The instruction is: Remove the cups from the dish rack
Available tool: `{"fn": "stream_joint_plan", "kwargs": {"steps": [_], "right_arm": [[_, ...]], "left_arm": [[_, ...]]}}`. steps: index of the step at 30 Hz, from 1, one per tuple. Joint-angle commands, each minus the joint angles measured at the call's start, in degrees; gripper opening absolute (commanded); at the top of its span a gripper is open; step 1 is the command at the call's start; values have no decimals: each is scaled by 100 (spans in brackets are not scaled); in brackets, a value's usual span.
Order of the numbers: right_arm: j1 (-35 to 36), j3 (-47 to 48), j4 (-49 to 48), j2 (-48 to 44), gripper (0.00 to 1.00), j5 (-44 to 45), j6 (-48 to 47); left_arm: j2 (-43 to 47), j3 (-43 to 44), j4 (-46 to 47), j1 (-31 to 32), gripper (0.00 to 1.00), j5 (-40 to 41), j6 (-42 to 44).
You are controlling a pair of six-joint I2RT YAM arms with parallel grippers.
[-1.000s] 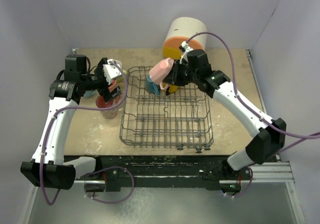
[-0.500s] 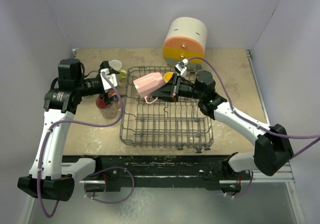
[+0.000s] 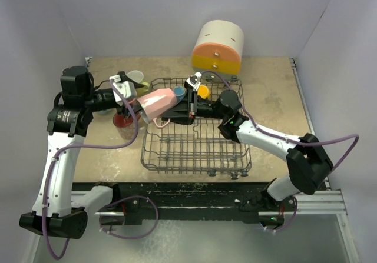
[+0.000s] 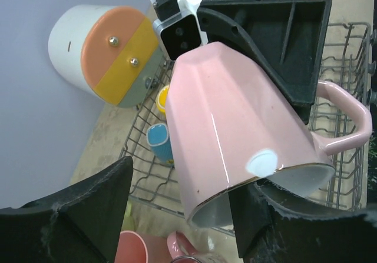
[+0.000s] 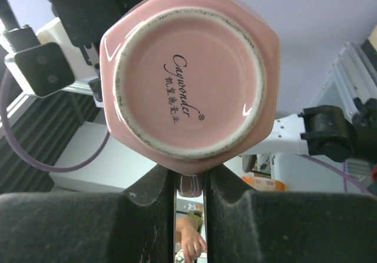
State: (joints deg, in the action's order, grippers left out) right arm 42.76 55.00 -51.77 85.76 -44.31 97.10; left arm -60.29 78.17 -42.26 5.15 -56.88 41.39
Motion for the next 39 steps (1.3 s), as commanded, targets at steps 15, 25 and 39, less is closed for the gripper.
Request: {"fn": "stream_joint_plan", "kwargs": {"steps": [15,25,39], "right_arm": [[473,567,-1374,86,49,316,707],[-777,939,4426,-1057,85,783,-2881],[-1338,1479,6725,-1212,86,1747,-4543]], "left_arm": [[-1,179,74,-14,0,524,-121],[-1751,1731,-2139,-1329,0,2972,1079],[-2519,982,-2608,-3024,0,3730,2127]]}}
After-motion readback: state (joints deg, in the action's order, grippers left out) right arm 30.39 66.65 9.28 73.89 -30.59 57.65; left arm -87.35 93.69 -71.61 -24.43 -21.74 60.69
